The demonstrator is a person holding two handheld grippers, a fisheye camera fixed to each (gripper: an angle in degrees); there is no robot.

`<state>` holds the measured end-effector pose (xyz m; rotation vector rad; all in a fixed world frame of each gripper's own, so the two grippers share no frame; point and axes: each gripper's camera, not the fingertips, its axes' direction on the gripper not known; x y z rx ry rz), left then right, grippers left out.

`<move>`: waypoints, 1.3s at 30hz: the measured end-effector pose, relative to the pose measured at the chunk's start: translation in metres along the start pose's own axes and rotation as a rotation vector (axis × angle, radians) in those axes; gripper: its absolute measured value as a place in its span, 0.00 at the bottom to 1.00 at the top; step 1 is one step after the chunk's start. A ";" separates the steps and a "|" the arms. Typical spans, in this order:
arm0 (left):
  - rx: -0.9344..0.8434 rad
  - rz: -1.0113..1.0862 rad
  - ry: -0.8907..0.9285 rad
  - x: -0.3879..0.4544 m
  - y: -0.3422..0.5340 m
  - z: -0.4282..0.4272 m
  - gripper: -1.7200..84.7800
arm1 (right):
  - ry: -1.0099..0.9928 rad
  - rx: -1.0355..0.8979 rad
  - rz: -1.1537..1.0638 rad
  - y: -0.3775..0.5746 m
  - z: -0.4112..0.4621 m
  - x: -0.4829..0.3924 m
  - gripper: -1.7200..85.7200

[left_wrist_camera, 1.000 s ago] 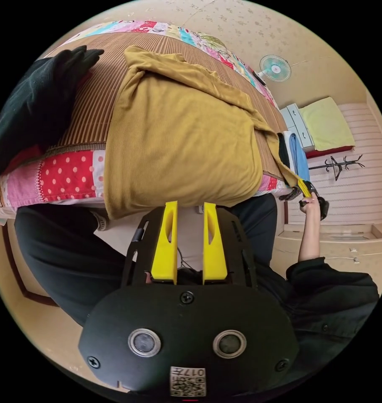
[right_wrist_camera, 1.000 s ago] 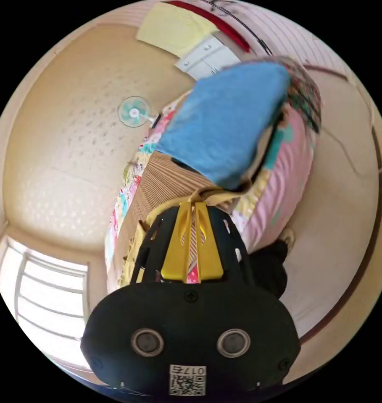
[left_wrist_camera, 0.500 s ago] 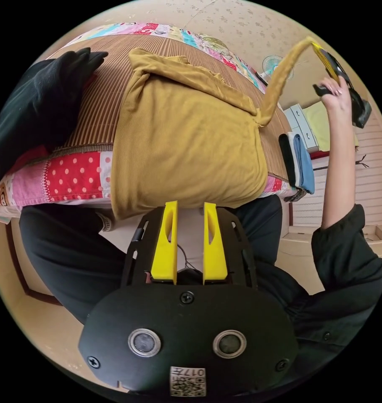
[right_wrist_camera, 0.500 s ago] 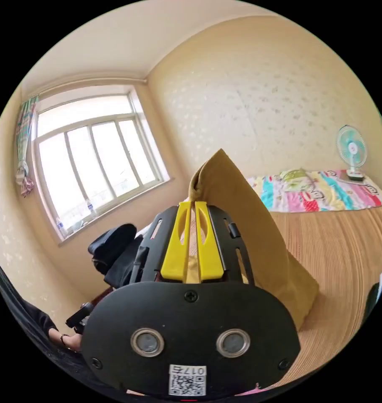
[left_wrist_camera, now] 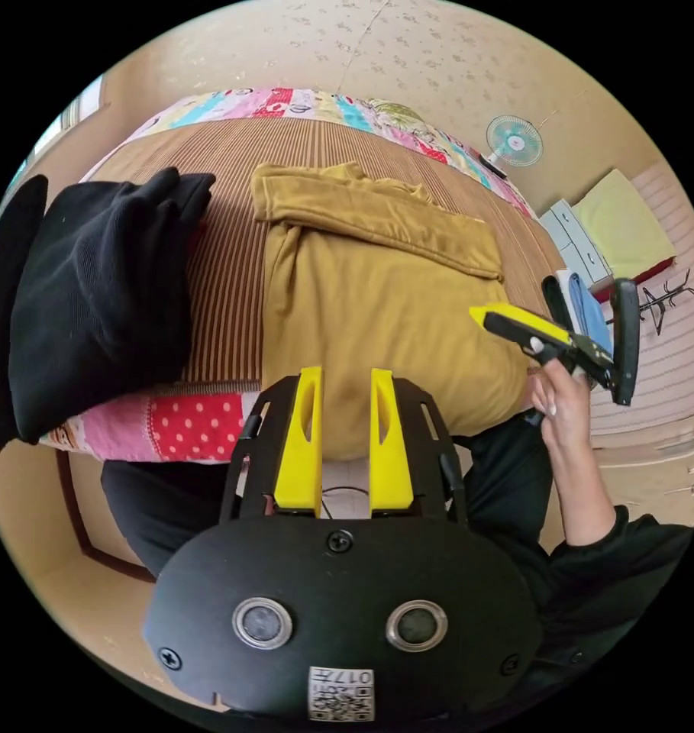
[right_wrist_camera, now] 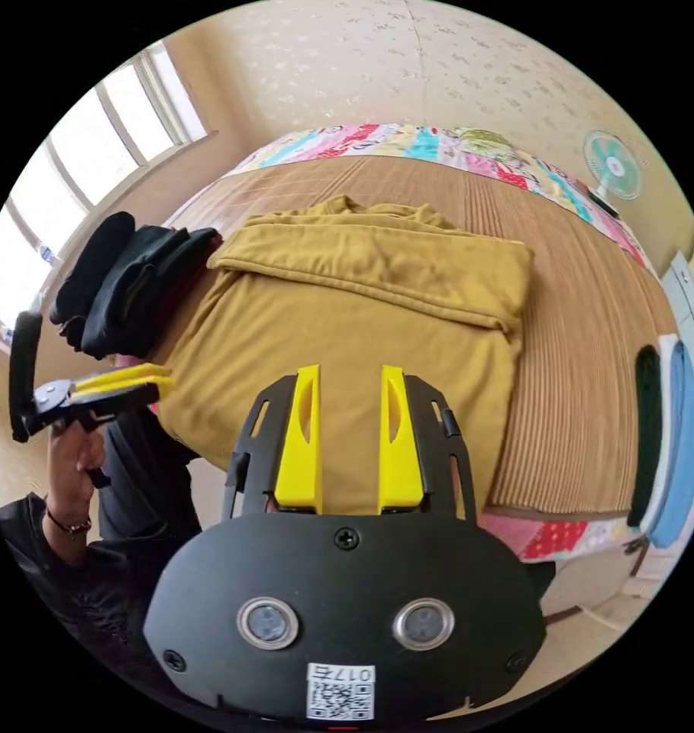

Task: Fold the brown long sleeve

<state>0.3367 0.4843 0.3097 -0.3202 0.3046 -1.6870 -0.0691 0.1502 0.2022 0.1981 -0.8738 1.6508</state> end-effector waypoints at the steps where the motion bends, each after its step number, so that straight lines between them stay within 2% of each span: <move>1: 0.012 0.014 -0.029 0.011 -0.011 0.010 0.13 | 0.051 0.011 0.044 0.011 -0.005 0.004 0.14; 3: -0.010 0.016 -0.087 0.025 -0.028 0.033 0.13 | 0.099 0.041 0.126 0.023 -0.006 0.011 0.14; 5: -0.034 -0.006 -0.154 0.038 -0.040 0.055 0.13 | 0.181 -0.052 0.206 0.021 0.024 0.017 0.13; 7: -0.023 -0.010 -0.234 0.062 -0.051 0.061 0.12 | 0.232 0.016 0.162 0.013 0.031 0.006 0.12; 11: -0.011 -0.046 -0.290 0.082 -0.071 0.071 0.12 | 0.318 -0.020 0.181 -0.029 0.048 -0.013 0.11; 16: 0.037 -0.034 -0.306 0.094 -0.107 0.086 0.12 | 0.263 -0.042 0.230 -0.080 0.062 0.000 0.09; 20: 0.107 -0.027 -0.334 0.103 -0.124 0.098 0.12 | 0.201 0.012 0.258 -0.107 0.072 0.019 0.09; 28: 0.147 -0.037 -0.393 0.122 -0.153 0.115 0.11 | 0.250 0.029 0.241 -0.142 0.086 0.026 0.08; 34: 0.163 -0.044 -0.397 0.126 -0.150 0.119 0.11 | 0.194 0.022 0.241 -0.136 0.072 0.035 0.10; 39: 0.164 -0.043 -0.398 0.125 -0.149 0.120 0.11 | 0.071 0.049 0.237 -0.063 0.030 0.022 0.12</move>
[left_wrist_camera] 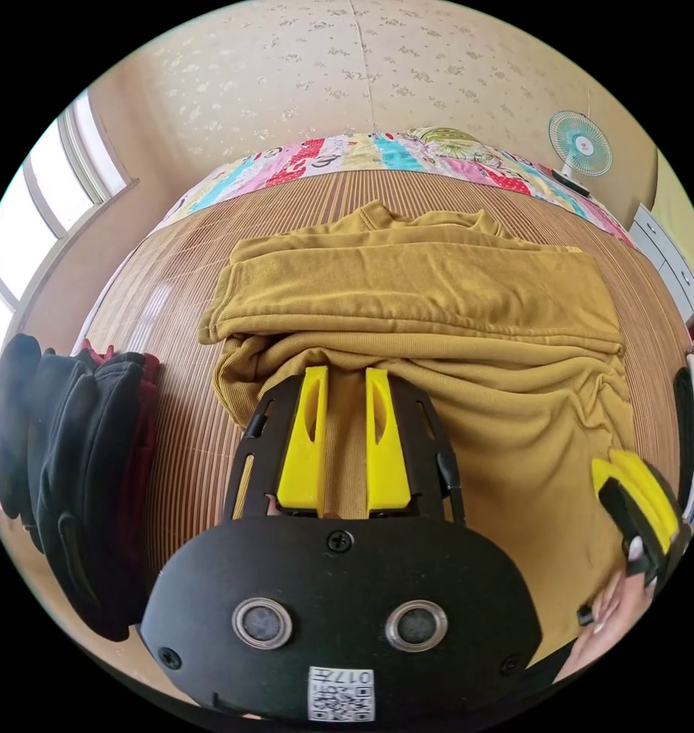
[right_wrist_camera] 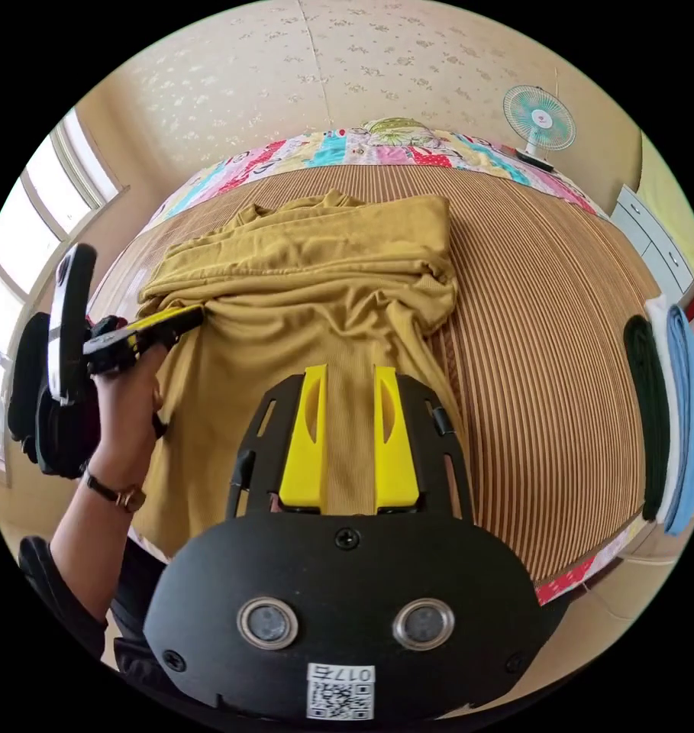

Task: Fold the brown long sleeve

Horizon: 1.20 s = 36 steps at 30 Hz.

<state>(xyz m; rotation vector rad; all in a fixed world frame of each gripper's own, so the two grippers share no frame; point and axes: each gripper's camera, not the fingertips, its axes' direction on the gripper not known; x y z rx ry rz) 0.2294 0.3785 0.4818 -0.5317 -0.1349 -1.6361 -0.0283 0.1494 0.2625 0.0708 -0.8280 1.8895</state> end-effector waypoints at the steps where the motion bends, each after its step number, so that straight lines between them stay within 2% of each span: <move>1: 0.001 -0.001 0.002 -0.001 0.000 0.001 0.11 | -0.008 -0.014 0.010 0.025 -0.006 0.002 0.12; 5: 0.001 -0.003 0.007 -0.004 -0.001 0.003 0.11 | 0.044 0.082 -0.074 0.100 -0.019 -0.009 0.12; 11: -0.033 0.013 0.080 -0.037 0.010 -0.008 0.12 | 0.031 0.104 -0.080 0.098 -0.011 0.004 0.11; 13: -0.009 -0.024 0.143 -0.073 0.042 -0.029 0.12 | 0.015 0.097 -0.072 0.095 -0.011 0.011 0.11; 17: 0.052 -0.100 0.155 -0.135 0.116 -0.070 0.12 | 0.051 0.135 -0.104 0.102 -0.009 0.012 0.11; 20: -0.010 -0.115 0.165 -0.177 0.167 -0.082 0.13 | 0.073 0.143 -0.107 0.103 -0.008 0.014 0.11; 22: -0.058 -0.154 0.254 -0.208 0.192 -0.081 0.14 | 0.067 0.145 -0.103 0.102 -0.008 0.018 0.11; 29: -0.140 -0.155 0.338 -0.228 0.190 -0.045 0.16 | 0.077 0.151 -0.096 0.101 -0.006 0.033 0.11; 34: -0.166 -0.139 0.412 -0.235 0.182 -0.031 0.07 | 0.078 0.115 -0.094 0.092 -0.006 0.045 0.11; 36: -0.154 -0.126 0.438 -0.241 0.182 -0.032 0.06 | 0.071 0.082 -0.091 0.087 -0.007 0.052 0.11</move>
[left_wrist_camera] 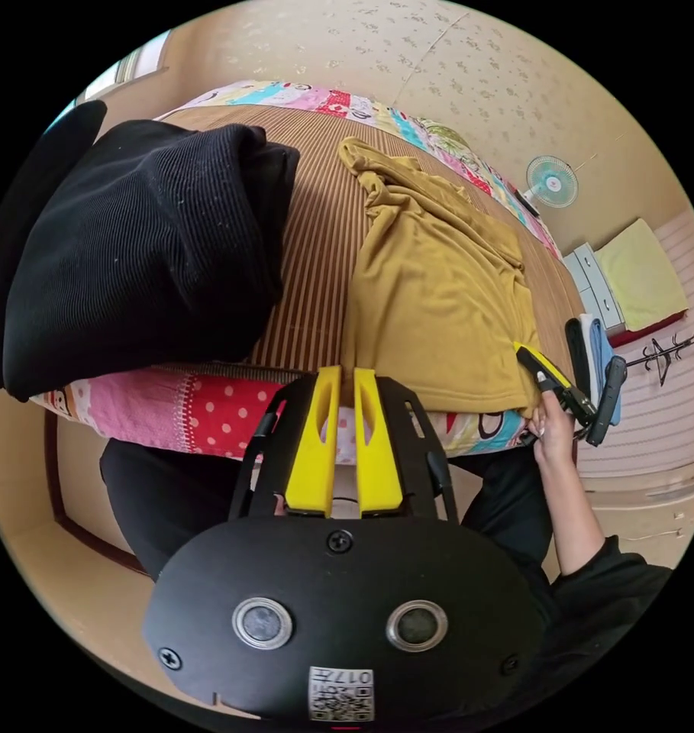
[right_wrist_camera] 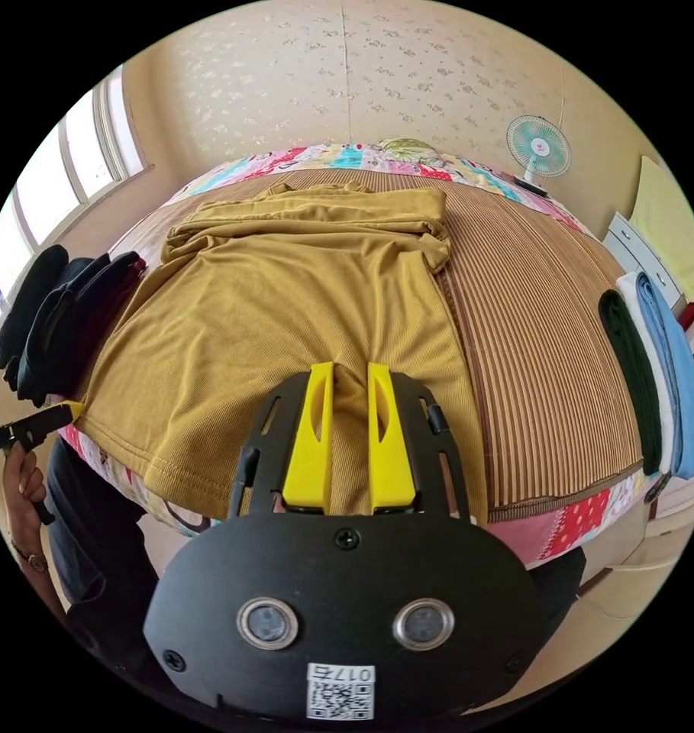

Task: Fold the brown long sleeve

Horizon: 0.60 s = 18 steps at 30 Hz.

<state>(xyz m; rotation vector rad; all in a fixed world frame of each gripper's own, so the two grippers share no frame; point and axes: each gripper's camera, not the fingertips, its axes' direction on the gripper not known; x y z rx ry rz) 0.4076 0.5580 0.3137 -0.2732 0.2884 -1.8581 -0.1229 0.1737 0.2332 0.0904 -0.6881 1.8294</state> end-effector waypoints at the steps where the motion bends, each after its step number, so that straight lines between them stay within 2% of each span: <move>1: 0.010 0.012 0.046 -0.005 0.002 -0.005 0.06 | -0.004 -0.035 0.000 -0.003 -0.002 0.005 0.11; 3: 0.020 0.018 0.141 -0.016 0.007 -0.014 0.06 | -0.015 -0.069 0.057 -0.003 -0.015 0.020 0.11; 6: -0.026 0.026 0.228 -0.037 0.011 -0.028 0.07 | -0.117 0.087 0.127 0.024 -0.059 0.056 0.11; 10: -0.002 0.001 0.156 -0.063 0.010 -0.037 0.11 | -0.013 0.021 0.197 0.064 -0.077 0.114 0.13; 13: -0.054 -0.006 0.180 -0.074 0.002 -0.013 0.16 | -0.150 -0.022 0.325 0.094 -0.074 0.167 0.15; 18: -0.124 -0.014 0.174 -0.078 0.000 0.022 0.15 | -0.431 -0.025 0.533 0.126 -0.048 0.228 0.14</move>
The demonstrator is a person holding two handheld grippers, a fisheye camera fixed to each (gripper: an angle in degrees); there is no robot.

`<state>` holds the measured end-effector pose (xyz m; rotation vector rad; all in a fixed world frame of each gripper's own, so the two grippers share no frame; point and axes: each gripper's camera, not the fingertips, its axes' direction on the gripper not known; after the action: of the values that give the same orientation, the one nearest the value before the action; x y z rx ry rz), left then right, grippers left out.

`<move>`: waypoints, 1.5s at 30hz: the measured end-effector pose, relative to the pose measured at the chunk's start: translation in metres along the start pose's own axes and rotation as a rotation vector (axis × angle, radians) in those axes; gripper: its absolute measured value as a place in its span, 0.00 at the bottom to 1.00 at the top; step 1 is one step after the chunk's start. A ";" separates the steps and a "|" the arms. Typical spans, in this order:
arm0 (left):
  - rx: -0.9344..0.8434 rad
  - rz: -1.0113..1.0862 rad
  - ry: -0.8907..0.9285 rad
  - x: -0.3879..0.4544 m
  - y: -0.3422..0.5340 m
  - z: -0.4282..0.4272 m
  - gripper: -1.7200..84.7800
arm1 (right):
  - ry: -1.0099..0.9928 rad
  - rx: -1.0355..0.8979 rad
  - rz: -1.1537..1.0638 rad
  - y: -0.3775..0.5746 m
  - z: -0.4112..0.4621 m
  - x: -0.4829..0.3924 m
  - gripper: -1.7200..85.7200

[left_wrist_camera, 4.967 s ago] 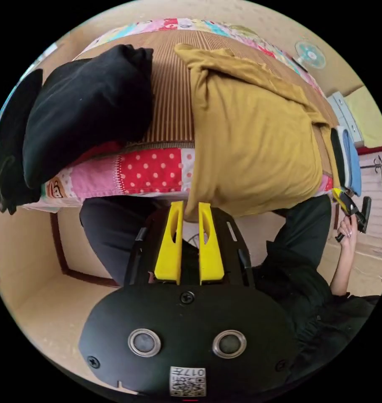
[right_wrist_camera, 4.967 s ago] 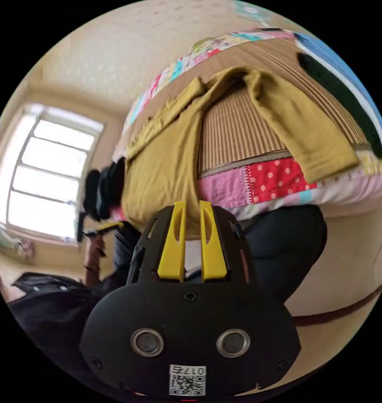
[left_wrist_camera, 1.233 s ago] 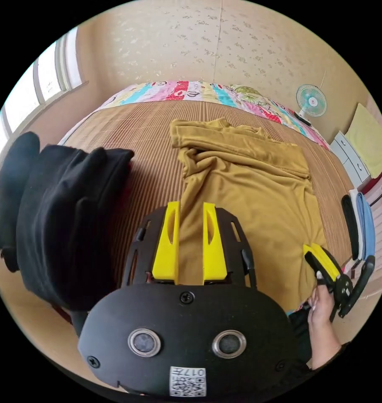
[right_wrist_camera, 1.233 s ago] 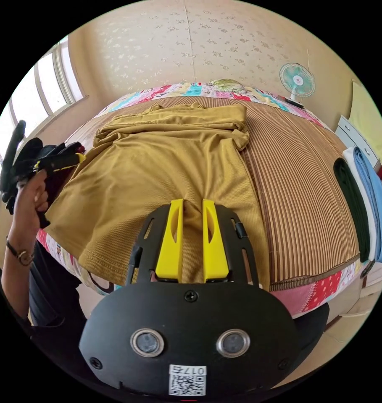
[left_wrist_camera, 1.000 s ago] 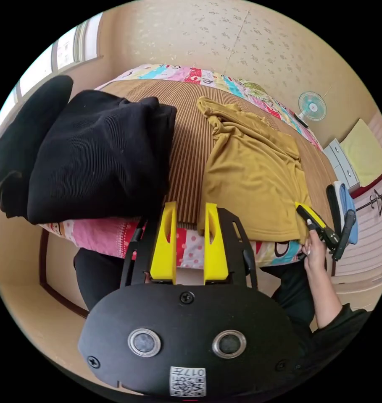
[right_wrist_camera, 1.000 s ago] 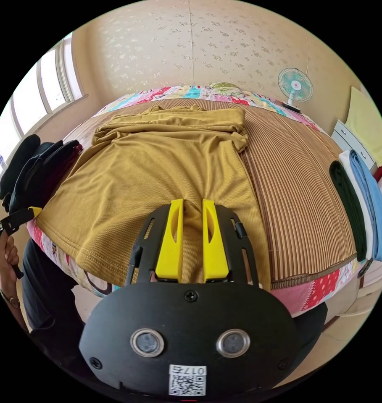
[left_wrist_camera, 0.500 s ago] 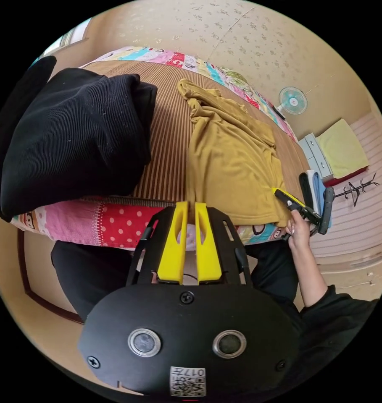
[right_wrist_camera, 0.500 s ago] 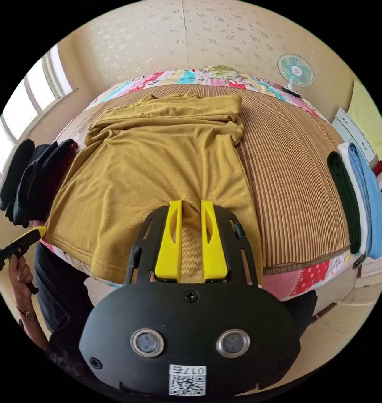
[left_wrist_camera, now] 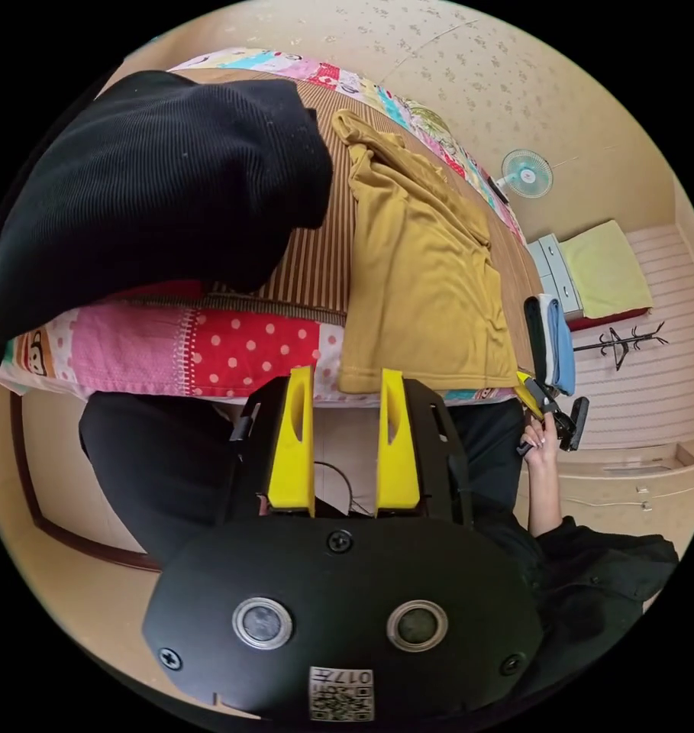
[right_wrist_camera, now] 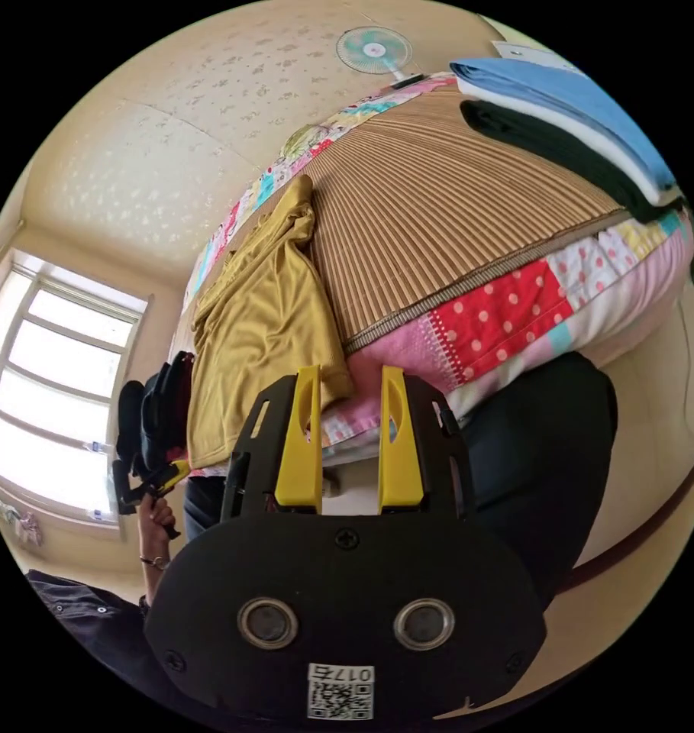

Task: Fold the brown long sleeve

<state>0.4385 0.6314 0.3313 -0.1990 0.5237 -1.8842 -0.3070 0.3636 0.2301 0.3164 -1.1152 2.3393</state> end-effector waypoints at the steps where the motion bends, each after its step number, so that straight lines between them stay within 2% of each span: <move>1: -0.013 0.005 0.009 -0.003 -0.001 0.006 0.14 | -0.010 -0.001 0.009 -0.001 0.000 0.006 0.13; 5: -0.014 -0.012 0.041 -0.019 -0.002 0.011 0.08 | -0.035 -0.049 -0.037 -0.005 -0.005 0.017 0.07; 8: 0.041 0.053 0.192 -0.027 0.004 -0.010 0.07 | -0.115 -0.023 -0.058 -0.013 -0.030 0.024 0.05; 10: 0.100 0.125 0.370 -0.032 0.008 -0.035 0.07 | -0.201 0.009 -0.097 -0.018 -0.054 0.022 0.04; 15: 0.235 0.299 0.574 -0.026 0.020 -0.095 0.07 | -0.322 0.048 -0.220 -0.024 -0.125 0.003 0.04; 19: 0.405 0.422 0.648 -0.015 0.032 -0.151 0.07 | -0.442 0.142 -0.300 -0.021 -0.200 -0.013 0.05; 22: 0.430 0.357 0.675 -0.011 0.019 -0.158 0.07 | -0.402 0.210 -0.359 -0.022 -0.230 -0.030 0.05; 26: 0.366 0.178 0.579 -0.009 -0.023 -0.120 0.07 | -0.240 0.219 -0.298 -0.059 -0.195 -0.033 0.04; 29: 0.371 0.079 0.460 -0.006 -0.069 -0.089 0.07 | -0.105 0.314 -0.256 -0.106 -0.158 -0.032 0.03; 31: 0.315 0.031 0.385 0.002 -0.110 -0.064 0.07 | -0.033 0.256 -0.256 -0.141 -0.128 -0.038 0.03; 33: 0.275 0.034 0.339 0.011 -0.131 -0.048 0.07 | -0.117 0.175 -0.313 -0.158 -0.104 -0.050 0.04; 35: 0.271 0.040 0.313 0.018 -0.137 -0.037 0.07 | -0.237 0.110 -0.475 -0.149 -0.082 -0.067 0.05; 39: 0.286 0.021 0.286 0.017 -0.134 -0.025 0.07 | -0.231 -0.083 -0.629 -0.111 -0.040 -0.056 0.12; 42: 0.298 -0.008 0.319 0.010 -0.127 -0.021 0.07 | -0.119 -0.199 -0.574 -0.075 -0.014 -0.022 0.14; 45: 0.311 -0.016 0.300 0.009 -0.119 -0.022 0.07 | -0.158 -0.226 -0.430 -0.044 -0.008 0.020 0.16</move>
<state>0.3260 0.6625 0.3636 0.2883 0.4208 -1.9947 -0.2991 0.3998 0.2616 0.6000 -1.2321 1.8202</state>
